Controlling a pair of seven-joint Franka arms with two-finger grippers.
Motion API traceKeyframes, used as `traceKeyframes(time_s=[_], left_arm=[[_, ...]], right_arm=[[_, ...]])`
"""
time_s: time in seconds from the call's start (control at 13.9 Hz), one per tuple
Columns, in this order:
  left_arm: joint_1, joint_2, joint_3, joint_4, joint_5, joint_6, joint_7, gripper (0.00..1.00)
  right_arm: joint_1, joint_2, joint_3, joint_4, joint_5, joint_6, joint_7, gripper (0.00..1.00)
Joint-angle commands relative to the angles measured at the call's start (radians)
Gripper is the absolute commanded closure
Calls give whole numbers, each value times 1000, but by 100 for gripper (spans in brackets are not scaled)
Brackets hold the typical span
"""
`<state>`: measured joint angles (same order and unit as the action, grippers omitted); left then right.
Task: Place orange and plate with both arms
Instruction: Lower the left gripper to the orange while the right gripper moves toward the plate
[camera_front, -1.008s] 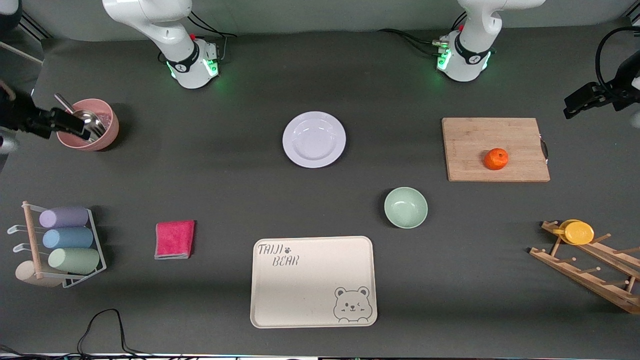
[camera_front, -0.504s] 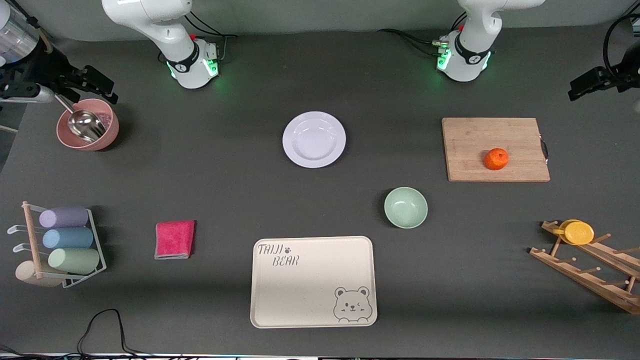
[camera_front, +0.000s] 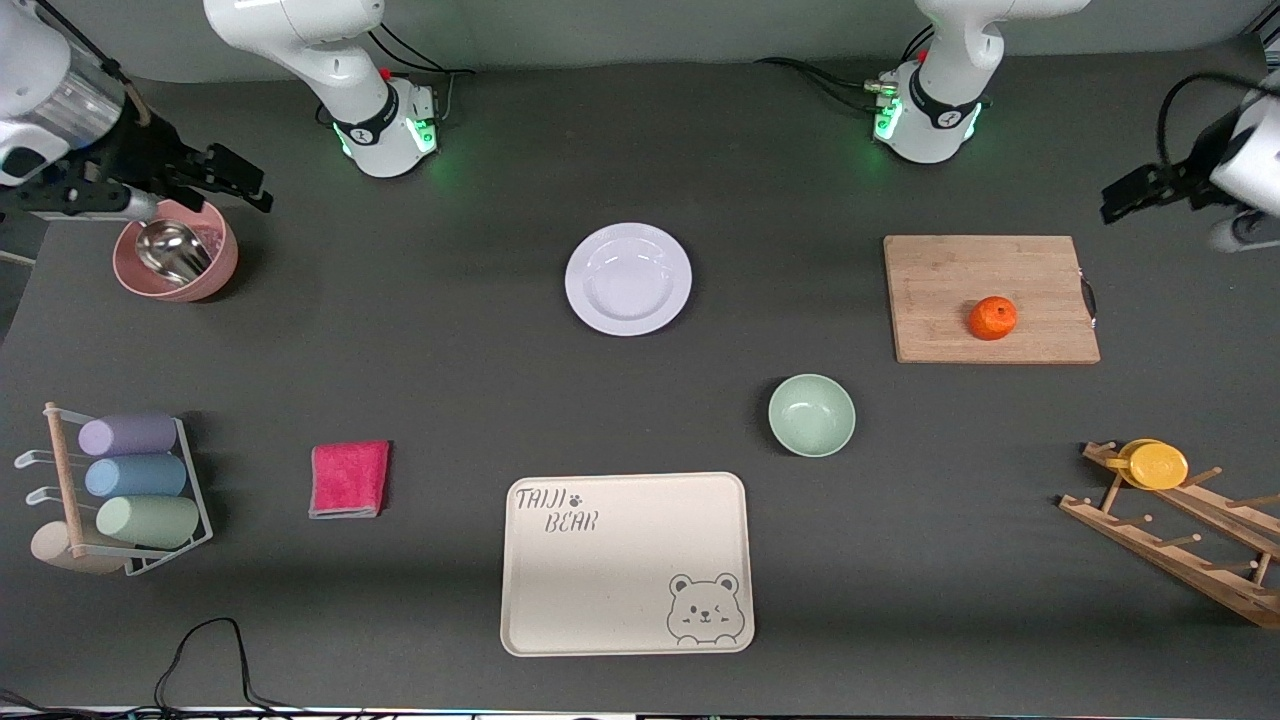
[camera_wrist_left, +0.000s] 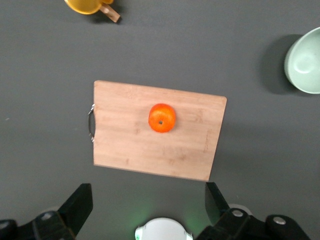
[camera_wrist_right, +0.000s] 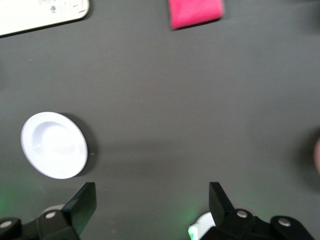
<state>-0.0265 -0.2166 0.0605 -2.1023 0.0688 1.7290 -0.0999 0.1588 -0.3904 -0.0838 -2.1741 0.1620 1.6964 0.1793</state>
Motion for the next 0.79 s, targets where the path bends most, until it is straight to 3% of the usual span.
traceKeyframes(time_s=[0.0,0.22,0.36,0.72], left_arm=[[17,-11,-2,-179,8,186,14,0],[32,58,-2,-254,2,294,14,0],[53,124,-2,-284,0,381,14,0],[51,287,-4,-297,-49,504,14,0]], right_arm=[[36,-41,-11,-140,104,116,-70,0],[36,-28,-14,-292,340,242,-243,0],[36,14,-14,-351,439,308,-354,0],[39,195,-14,-441,862,367,-772,0]])
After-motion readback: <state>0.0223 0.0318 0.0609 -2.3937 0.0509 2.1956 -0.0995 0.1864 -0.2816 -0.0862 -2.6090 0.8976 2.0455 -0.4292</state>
